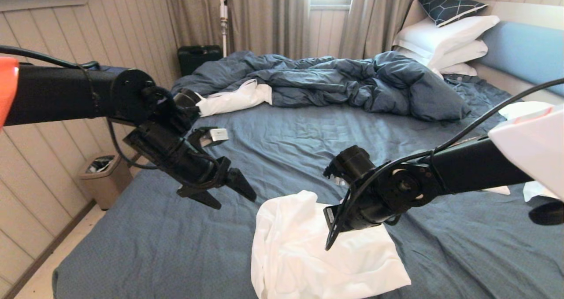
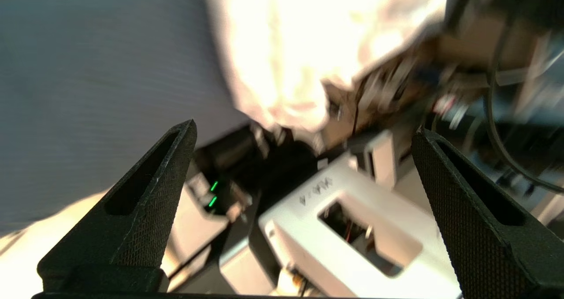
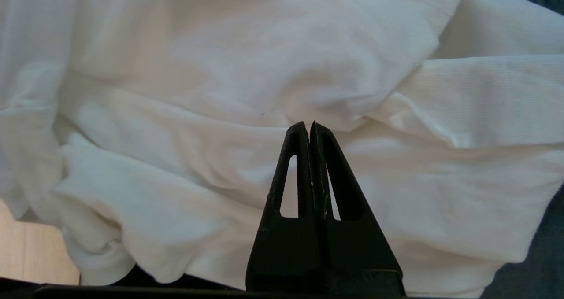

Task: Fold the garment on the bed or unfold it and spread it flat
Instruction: Fold the white T-shirt

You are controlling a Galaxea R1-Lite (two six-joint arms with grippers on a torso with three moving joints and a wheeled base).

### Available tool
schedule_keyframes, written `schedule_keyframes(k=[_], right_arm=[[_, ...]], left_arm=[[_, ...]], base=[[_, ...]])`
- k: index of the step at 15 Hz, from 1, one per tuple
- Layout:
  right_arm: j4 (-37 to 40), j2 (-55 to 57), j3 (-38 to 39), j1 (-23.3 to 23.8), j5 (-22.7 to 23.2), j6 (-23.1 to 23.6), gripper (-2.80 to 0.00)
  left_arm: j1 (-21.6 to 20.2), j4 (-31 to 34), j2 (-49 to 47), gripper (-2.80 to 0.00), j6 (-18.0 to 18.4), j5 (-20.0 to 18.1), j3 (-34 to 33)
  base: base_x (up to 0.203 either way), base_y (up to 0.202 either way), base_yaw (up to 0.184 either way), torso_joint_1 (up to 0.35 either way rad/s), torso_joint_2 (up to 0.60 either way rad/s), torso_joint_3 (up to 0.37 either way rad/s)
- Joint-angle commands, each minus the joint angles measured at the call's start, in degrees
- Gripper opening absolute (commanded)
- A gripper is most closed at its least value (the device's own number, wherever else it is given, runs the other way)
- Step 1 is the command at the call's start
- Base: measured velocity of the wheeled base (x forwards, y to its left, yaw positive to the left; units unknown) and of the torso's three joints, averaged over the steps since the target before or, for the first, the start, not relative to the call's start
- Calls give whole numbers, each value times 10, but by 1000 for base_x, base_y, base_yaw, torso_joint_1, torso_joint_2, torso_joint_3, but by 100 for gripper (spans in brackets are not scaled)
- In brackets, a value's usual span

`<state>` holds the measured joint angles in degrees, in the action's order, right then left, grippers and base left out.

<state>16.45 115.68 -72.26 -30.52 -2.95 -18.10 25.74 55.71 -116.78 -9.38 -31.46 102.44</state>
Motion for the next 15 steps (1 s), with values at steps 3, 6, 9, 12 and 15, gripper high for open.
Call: schedule_keyframes(k=[3, 6, 9, 12, 15], right_arm=[[3, 19, -16, 18, 0, -1, -280], [3, 16, -3, 36, 2, -2, -280], [1, 8, 1, 44, 7, -2, -280], [-3, -12, 20, 55, 17, -2, -280], [-3, -20, 32, 60, 26, -2, -280]], left_arm=[[106, 79, -97, 0, 16, 38, 83], [127, 77, -117, 0, 45, 85, 84], [125, 62, -124, -188, 47, 112, 84], [91, -14, -136, -280, 4, 152, 82], [74, -20, -113, -280, -1, 147, 82]], base=[[0, 0, 0, 0, 0, 0], [0, 0, 0, 0, 0, 0], [0, 0, 0, 0, 0, 0], [0, 0, 0, 0, 0, 0], [0, 0, 0, 0, 0, 0]])
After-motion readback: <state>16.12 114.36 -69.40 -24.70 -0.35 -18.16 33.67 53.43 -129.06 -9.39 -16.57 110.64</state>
